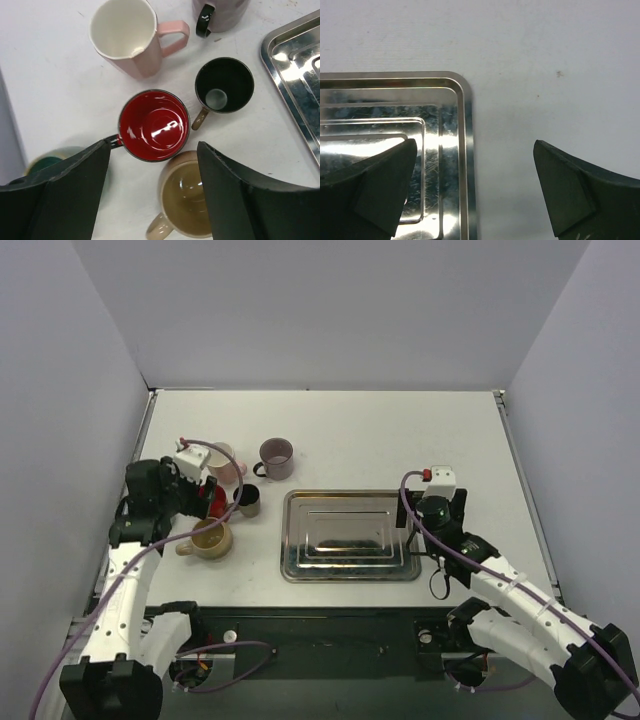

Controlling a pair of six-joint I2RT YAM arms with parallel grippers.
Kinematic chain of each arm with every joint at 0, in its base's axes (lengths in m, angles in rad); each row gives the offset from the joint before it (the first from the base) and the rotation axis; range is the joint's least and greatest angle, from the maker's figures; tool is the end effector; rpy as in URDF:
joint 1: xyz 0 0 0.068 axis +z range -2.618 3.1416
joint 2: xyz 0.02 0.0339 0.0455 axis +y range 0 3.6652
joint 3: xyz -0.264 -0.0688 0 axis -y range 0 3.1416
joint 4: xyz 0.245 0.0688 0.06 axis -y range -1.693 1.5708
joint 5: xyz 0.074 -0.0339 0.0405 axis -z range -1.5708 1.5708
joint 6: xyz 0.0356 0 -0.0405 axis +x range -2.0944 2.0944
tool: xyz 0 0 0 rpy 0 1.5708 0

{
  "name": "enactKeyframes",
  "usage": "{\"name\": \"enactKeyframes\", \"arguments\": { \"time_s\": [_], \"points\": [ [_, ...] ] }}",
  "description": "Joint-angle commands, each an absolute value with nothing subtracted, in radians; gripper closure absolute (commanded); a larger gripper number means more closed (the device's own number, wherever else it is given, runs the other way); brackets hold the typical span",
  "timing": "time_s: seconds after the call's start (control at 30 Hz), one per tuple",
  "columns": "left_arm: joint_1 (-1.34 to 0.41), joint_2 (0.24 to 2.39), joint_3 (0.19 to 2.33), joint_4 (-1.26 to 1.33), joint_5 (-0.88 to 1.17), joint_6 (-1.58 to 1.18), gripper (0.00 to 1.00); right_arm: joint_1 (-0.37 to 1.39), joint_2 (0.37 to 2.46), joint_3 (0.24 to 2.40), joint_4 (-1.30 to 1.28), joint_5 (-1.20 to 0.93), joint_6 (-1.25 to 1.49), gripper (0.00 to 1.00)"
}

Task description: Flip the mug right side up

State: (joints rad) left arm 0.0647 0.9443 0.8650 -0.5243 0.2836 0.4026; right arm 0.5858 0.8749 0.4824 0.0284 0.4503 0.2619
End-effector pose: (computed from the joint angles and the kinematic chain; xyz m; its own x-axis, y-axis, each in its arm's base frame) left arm 0.2035 0.0032 0.3064 -0.4554 0.3474 -0.8197 0.3763 0.9095 0.1765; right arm 0.1745 0.0972 0.2401 -0.3278 0.0623 -0.9427 -0.0766 0.9928 0.0922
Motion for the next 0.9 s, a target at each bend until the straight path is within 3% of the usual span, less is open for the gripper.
{"name": "enactKeyframes", "arguments": {
  "time_s": [0.0, 0.43, 0.87],
  "points": [
    [0.057, 0.865, 0.701, -0.198, 0.275, 0.194, 0.17, 0.551, 0.818, 0.413, 0.173, 0.563, 0.189, 0.04],
    [0.043, 0.601, 0.365, 0.086, 0.045, -0.029, 0.12, 0.528, 0.692, 0.27, 0.29, 0.597, 0.13, 0.04],
    [0.044, 0.588, 0.322, 0.092, 0.067, 0.043, 0.1, 0.52, 0.675, 0.25, 0.319, 0.583, 0.109, 0.04]
  ]
}}
